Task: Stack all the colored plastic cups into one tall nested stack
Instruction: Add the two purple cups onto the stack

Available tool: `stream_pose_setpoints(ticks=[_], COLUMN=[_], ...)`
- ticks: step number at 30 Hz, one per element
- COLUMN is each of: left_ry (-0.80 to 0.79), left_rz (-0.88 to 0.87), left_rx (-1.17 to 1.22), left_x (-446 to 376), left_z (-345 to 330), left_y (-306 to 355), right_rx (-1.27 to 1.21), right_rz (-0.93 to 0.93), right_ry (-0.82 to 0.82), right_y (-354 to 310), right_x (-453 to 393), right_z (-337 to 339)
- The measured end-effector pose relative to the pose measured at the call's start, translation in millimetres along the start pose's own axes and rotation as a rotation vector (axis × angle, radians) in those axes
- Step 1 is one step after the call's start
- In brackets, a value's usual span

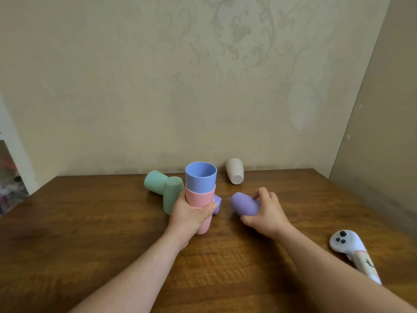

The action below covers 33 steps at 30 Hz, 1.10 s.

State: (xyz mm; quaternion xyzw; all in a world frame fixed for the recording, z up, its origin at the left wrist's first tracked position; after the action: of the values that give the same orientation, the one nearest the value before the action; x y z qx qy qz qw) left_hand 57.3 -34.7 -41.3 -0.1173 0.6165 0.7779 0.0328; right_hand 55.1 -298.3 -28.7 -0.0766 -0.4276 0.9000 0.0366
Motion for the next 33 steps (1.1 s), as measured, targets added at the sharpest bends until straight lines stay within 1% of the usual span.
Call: stream_pose_setpoints(ticks=[7,11,16,20,23,25,28,31,33], left_ry=[-0.034,-0.012,0.055,0.122,0.097,0.088,0.083,0.091,0.102], left_rz=[0.003,-0.021,-0.13,-0.133,-0.123,-0.124,-0.135,-0.145,-0.145], left_rx=[0.036,0.022,0.018,0.035,0.059,0.074,0.066,0.063,0.048], left_x=[1,4,3,-4,-8,-9,-9,-7,-6], left_z=[0,3,7,10,9,7,2,0,0], left_y=[2,7,27,37,32,31,33,32,32], right_rx=[-0.143,-0.166,-0.33,-0.462,-0.55,-0.601,-0.7,-0.839,-0.934], right_rz=[0.036,0.007,-0.022,-0.003,-0.001,0.0,0.055,0.188,0.285], right_ry=[0.125,0.071,0.087,0.113,0.09,0.103,0.179,0.253,0.234], right_y=[-19,-19,-9,-9,-14,-20,-49,-105,-149], right_x=[-11,-7,-3,0,0,-2,-6,-7,-5], right_z=[21,8,-6,-18,-27,-25,-4,25,39])
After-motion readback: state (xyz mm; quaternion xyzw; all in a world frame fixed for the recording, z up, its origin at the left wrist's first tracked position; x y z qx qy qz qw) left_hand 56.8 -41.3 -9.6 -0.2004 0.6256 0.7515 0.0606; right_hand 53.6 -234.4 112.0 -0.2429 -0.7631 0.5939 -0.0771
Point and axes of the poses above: each hand's wrist, its own x-axis away from the middle knuckle, its own z-axis out of the back of the hand, y = z × x, the point moved 5 cm from there along -x, towards the middle knuckle, and after that the axes turned 9 degrees about -x, right-handed, at the moved point
